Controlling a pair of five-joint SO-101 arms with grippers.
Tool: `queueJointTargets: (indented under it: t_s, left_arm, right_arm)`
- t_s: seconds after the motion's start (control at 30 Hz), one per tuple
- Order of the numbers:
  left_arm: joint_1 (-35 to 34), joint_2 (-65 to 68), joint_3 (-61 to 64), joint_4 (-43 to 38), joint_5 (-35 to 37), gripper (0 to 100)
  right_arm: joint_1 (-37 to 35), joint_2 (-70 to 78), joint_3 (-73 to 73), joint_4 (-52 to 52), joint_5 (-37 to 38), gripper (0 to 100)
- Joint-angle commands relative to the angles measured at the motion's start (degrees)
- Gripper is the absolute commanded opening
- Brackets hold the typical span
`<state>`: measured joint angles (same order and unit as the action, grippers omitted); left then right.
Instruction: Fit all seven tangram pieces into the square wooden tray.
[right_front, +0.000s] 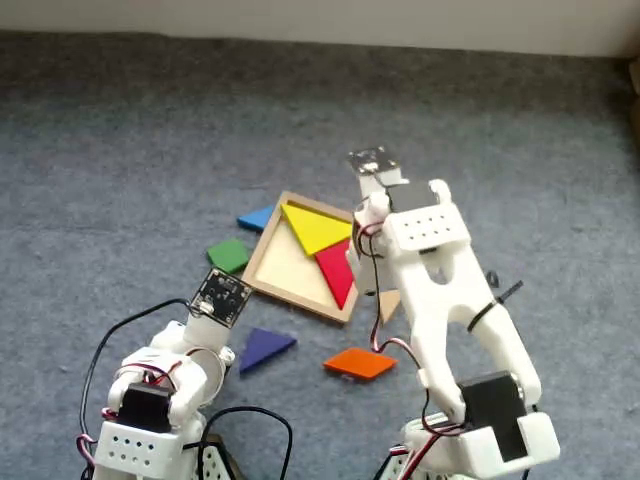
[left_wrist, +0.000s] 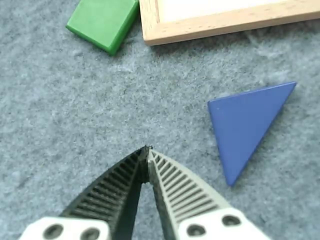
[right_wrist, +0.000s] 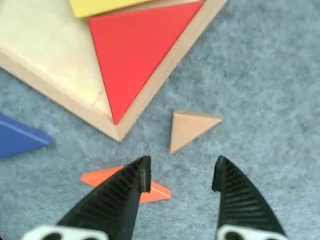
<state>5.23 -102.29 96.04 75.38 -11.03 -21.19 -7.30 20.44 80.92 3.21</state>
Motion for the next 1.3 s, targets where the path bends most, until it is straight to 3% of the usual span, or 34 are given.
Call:
queueJointTargets:
  t_s: [0.0,0.1,0.3,0.6,0.97,1.27]
  left_arm:
    - [0.7,-1.6,1.1,0.3,-0.3,1]
    - [0.7,-1.6,1.1,0.3,-0.3,1]
    - [0.7,-1.6,1.1,0.3,-0.3,1]
    - [0.7,-1.6,1.1,0.3,-0.3,1]
    - [0.7,-1.6,1.1,0.3,-0.3,1]
    - [0.7,-1.6,1.1,0.3,-0.3,1]
  right_arm:
    - [0.7,-3.4,3.6,-3.7,-3.7,19.9]
    - [0.8,-3.4,8.5,-5.8,-6.0,19.9]
    - [0.8,-3.4,13.1,-12.4,-21.1,19.9]
    - [0.8,-3.2,17.0,-25.5,-29.6,19.9]
    - [5.0,-2.9,20.5,-31.7,-31.1,19.9]
    - [4.6,10.5,19.8,-31.3,-30.9,19.9]
